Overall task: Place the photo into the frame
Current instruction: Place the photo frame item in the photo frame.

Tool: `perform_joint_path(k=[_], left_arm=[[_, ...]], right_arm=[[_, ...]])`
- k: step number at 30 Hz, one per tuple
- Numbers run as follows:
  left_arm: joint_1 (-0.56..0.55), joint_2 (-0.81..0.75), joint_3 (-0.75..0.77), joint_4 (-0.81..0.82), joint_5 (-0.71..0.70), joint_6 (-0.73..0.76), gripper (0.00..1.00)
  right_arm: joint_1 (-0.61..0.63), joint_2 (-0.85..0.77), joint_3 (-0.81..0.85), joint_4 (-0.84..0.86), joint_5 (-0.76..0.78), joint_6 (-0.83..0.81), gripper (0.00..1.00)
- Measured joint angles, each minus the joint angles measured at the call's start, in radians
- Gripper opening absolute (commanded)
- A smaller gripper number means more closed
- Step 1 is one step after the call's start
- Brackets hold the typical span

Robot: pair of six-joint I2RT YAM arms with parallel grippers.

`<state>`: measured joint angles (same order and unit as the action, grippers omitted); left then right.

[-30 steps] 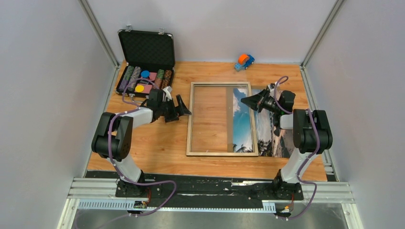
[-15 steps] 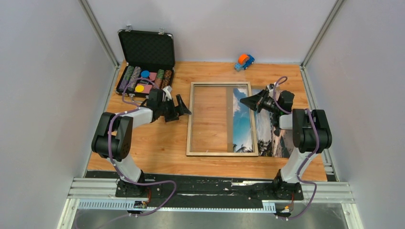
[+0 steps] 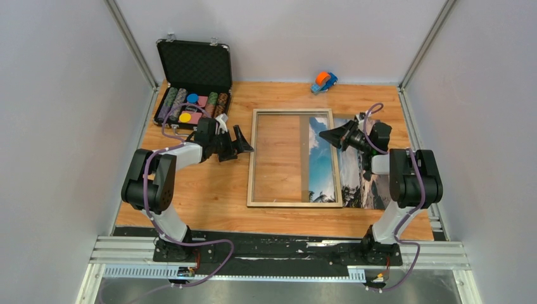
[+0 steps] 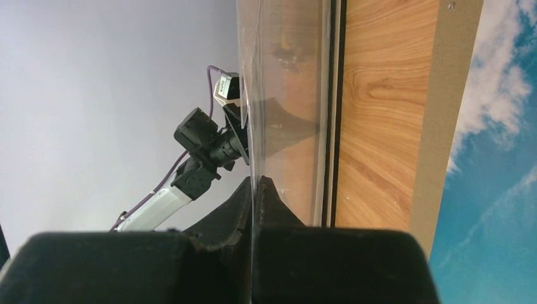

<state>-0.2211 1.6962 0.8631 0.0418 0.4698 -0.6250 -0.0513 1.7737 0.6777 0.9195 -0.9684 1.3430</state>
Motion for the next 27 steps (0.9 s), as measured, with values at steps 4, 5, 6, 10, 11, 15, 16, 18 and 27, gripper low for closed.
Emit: perform_joint_path(k=[4, 5, 6, 10, 11, 15, 16, 18, 27], left_arm=[[0.0, 0.004, 0.0, 0.0, 0.0, 0.0, 1.0], [0.0, 0.006, 0.0, 0.0, 0.0, 0.0, 1.0], [0.0, 0.008, 0.0, 0.0, 0.0, 0.0, 1.0], [0.001, 0.013, 0.002, 0.0, 0.003, 0.0, 1.0], [0.001, 0.013, 0.005, 0.0, 0.003, 0.0, 1.0], [0.001, 0.015, 0.011, 0.001, 0.004, 0.0, 1.0], [0.001, 0.015, 0.011, 0.0, 0.004, 0.0, 1.0], [0.001, 0.016, 0.011, 0.0, 0.003, 0.0, 1.0], [0.001, 0.019, 0.011, 0.0, 0.003, 0.0, 1.0]], right_arm=[[-0.003, -0.012, -0.011, -0.011, 0.01, -0.015, 0.0], [-0.003, -0.012, -0.011, -0.015, 0.01, -0.018, 0.0], [-0.003, -0.012, -0.011, -0.019, 0.013, -0.021, 0.0], [-0.003, -0.012, -0.011, -0.032, 0.017, -0.028, 0.0], [-0.003, -0.012, -0.011, -0.034, 0.017, -0.029, 0.0], [-0.002, -0.012, -0.011, -0.043, 0.017, -0.029, 0.0], [-0.002, -0.012, -0.011, -0.047, 0.017, -0.029, 0.0], [-0.002, -0.012, -0.011, -0.051, 0.018, -0.029, 0.0], [-0.001, -0.017, -0.011, -0.063, 0.018, -0.029, 0.0]])
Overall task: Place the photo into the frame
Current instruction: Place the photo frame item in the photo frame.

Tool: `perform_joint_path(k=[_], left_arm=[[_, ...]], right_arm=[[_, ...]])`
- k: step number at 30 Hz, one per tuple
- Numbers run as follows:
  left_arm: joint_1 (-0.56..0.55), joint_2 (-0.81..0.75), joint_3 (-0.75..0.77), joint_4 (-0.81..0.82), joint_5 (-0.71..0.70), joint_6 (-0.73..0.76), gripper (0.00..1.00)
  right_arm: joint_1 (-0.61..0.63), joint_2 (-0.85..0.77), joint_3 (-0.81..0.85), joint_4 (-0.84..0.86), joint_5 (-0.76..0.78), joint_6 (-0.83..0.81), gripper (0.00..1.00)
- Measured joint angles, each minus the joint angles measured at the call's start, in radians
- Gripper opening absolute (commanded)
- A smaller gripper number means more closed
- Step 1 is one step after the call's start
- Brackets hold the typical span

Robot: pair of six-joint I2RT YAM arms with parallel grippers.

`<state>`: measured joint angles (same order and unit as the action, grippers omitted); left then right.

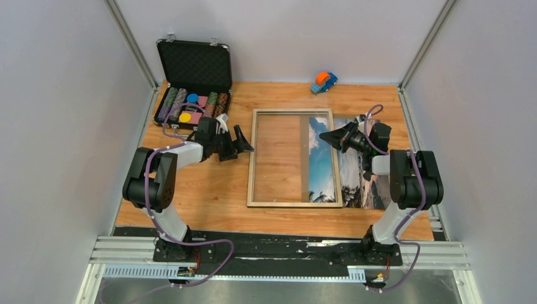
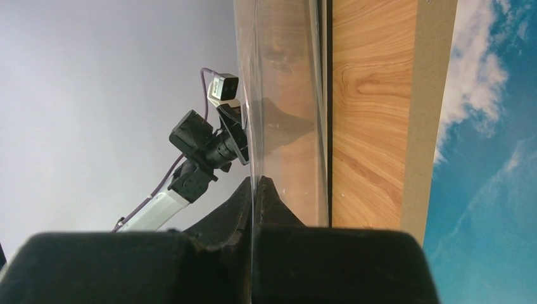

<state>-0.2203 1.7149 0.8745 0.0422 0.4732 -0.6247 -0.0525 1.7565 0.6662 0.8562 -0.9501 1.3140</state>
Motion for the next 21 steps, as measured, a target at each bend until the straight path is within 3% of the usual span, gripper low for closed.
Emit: perform_joint_path(k=[21], left_arm=[[0.0, 0.006, 0.004, 0.0, 0.0, 0.003, 1.0]], right_arm=[[0.013, -0.042, -0.013, -0.053, 0.019, 0.0, 0.0]])
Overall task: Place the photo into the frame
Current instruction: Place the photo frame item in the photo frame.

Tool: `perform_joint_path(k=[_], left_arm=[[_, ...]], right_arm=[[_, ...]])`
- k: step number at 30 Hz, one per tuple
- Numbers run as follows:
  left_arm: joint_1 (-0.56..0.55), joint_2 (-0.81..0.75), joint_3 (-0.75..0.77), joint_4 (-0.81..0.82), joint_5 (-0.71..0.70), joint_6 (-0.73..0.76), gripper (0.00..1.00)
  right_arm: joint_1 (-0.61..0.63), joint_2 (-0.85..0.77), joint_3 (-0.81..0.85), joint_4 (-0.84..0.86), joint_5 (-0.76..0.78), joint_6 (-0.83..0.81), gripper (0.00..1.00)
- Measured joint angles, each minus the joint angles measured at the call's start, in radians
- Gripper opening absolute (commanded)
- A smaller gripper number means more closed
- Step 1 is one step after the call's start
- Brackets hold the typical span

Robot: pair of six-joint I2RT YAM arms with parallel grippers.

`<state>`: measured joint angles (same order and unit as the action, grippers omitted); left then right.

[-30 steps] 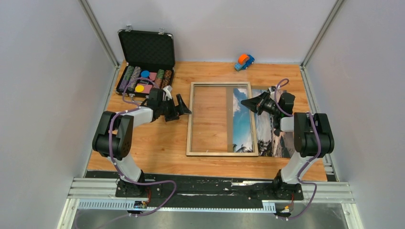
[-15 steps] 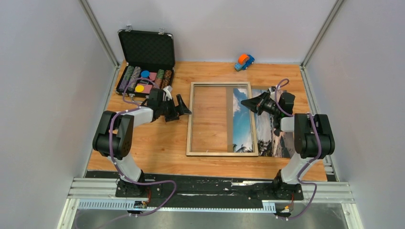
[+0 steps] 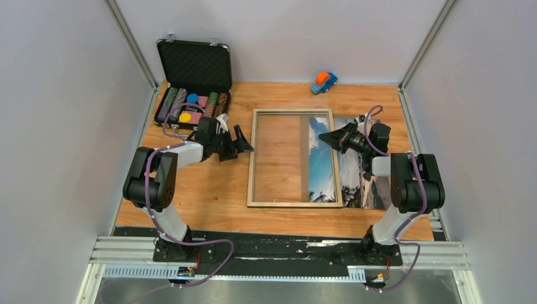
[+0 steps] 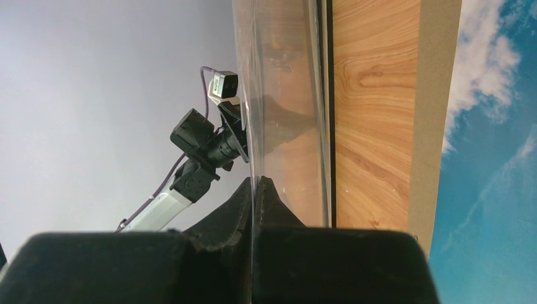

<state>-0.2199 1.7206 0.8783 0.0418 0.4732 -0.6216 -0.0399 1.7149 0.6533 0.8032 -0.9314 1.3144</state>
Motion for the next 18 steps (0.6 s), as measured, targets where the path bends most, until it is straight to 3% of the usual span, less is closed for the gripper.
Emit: perform_joint_path(k=[18], left_arm=[[0.0, 0.002, 0.0, 0.0, 0.0, 0.001, 1.0]], right_arm=[[0.006, -0.016, -0.019, -0.031, 0.025, 0.001, 0.0]])
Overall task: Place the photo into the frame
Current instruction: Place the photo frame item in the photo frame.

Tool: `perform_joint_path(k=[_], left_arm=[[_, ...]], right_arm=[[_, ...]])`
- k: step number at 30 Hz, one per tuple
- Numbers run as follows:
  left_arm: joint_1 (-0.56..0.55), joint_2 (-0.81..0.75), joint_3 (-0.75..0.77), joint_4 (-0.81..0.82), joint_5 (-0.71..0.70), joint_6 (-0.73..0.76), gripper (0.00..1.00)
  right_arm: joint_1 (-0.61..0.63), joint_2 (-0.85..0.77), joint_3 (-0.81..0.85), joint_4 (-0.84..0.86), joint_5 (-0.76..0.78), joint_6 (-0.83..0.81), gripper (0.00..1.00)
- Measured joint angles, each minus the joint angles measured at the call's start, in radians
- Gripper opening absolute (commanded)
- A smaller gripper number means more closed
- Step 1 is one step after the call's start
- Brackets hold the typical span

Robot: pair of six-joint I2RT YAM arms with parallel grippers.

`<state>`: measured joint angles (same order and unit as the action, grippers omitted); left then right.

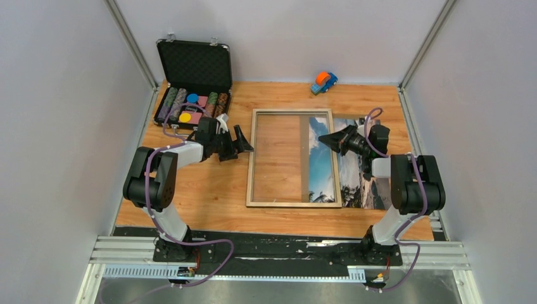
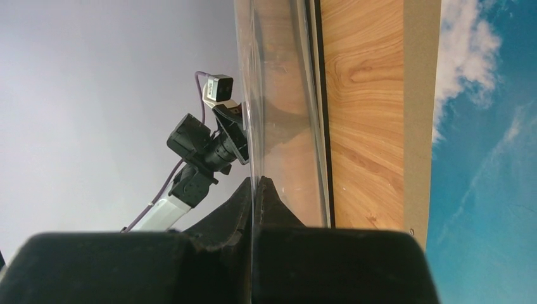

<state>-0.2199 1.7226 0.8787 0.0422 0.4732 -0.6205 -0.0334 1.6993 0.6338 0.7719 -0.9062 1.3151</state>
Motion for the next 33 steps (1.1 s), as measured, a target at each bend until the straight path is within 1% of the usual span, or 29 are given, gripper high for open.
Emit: perform_joint_path(k=[33], left_arm=[[0.0, 0.013, 0.013, 0.003, 0.0, 0.01, 1.0]], right_arm=[[0.004, 0.0, -0.013, -0.059, 0.008, -0.012, 0.0]])
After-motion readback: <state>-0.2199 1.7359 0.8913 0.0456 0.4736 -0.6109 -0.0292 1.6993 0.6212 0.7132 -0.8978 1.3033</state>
